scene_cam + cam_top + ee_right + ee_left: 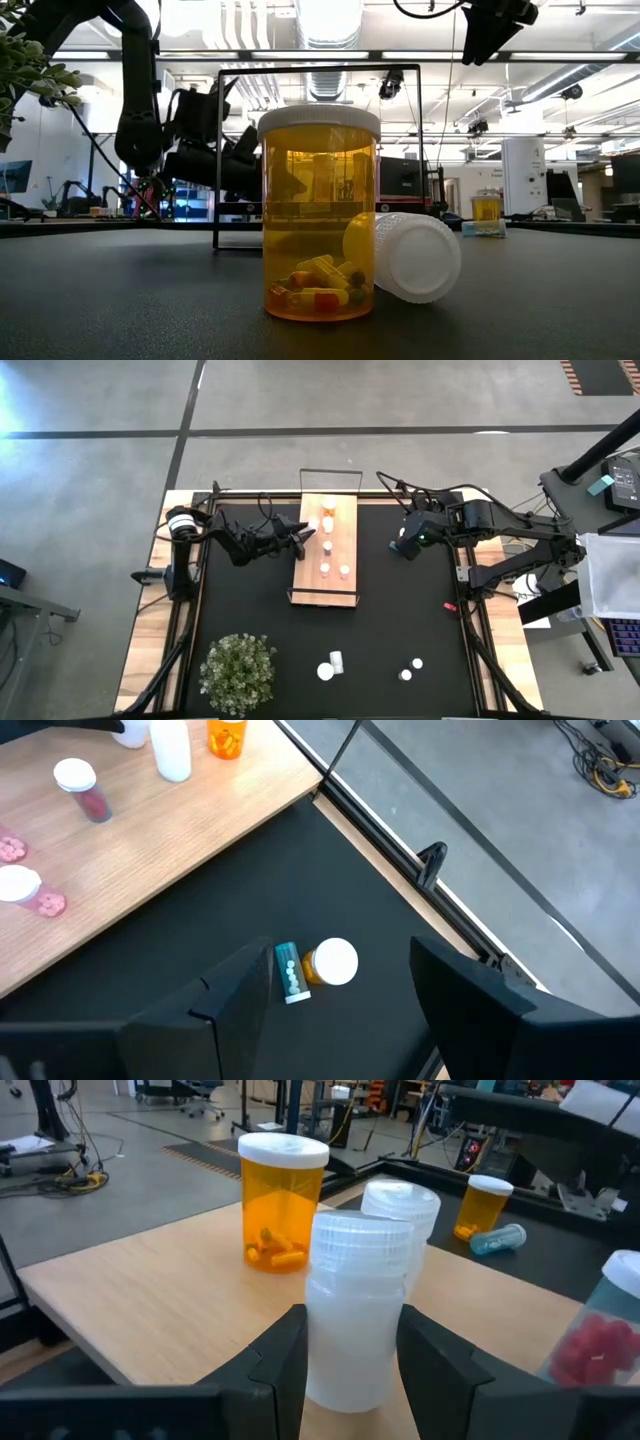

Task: Pick and place medicine bottles onto shelf by color
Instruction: Put the top white pill bottle on the shelf aligned with the other white pill bottle, then put the top blue pill bottle on the shelf aligned with the other blue pill bottle

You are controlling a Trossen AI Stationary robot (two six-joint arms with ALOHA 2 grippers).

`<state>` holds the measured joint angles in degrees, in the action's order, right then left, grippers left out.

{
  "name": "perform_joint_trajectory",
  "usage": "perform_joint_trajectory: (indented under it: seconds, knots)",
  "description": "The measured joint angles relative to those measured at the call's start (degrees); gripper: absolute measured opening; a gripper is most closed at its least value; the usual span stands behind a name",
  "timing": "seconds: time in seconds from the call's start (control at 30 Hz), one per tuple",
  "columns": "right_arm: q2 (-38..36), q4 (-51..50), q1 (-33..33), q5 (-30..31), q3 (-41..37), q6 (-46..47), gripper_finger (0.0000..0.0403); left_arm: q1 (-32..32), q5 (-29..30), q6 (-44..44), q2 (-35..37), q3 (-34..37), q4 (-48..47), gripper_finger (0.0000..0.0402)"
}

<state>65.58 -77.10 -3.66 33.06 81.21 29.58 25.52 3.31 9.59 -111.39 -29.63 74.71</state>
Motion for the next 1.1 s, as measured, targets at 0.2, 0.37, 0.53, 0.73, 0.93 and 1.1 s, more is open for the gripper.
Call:
perform_joint_trajectory:
  seconds: [0.2,0.37,0.53,0.73,0.93,1.1]
  knots:
    - [0.0,0.0,0.0,0.0,0.0,0.0,0.0226,0.0,0.1,2.1,0.0,0.2,0.1,0.0141]
    - [0.0,0.0,0.0,0.0,0.0,0.0,0.0226,0.0,0.5,2.2,0.0,0.2,-0.5,0.0162]
    - [0.0,0.0,0.0,0.0,0.0,0.0,0.0226,0.0,2.2,5.0,-0.1,0.3,-0.6,0.0175]
    - [0.0,0.0,0.0,0.0,0.0,0.0,0.0226,0.0,3.0,6.8,0.0,0.6,2.5,0.0181]
    - [0.0,0.0,0.0,0.0,0.0,0.0,0.0226,0.0,3.0,6.8,0.3,2.2,8.9,0.0181]
    - [0.0,0.0,0.0,0.0,0.0,0.0,0.0226,-0.9,1.4,6.6,2.5,2.8,9.0,0.0181]
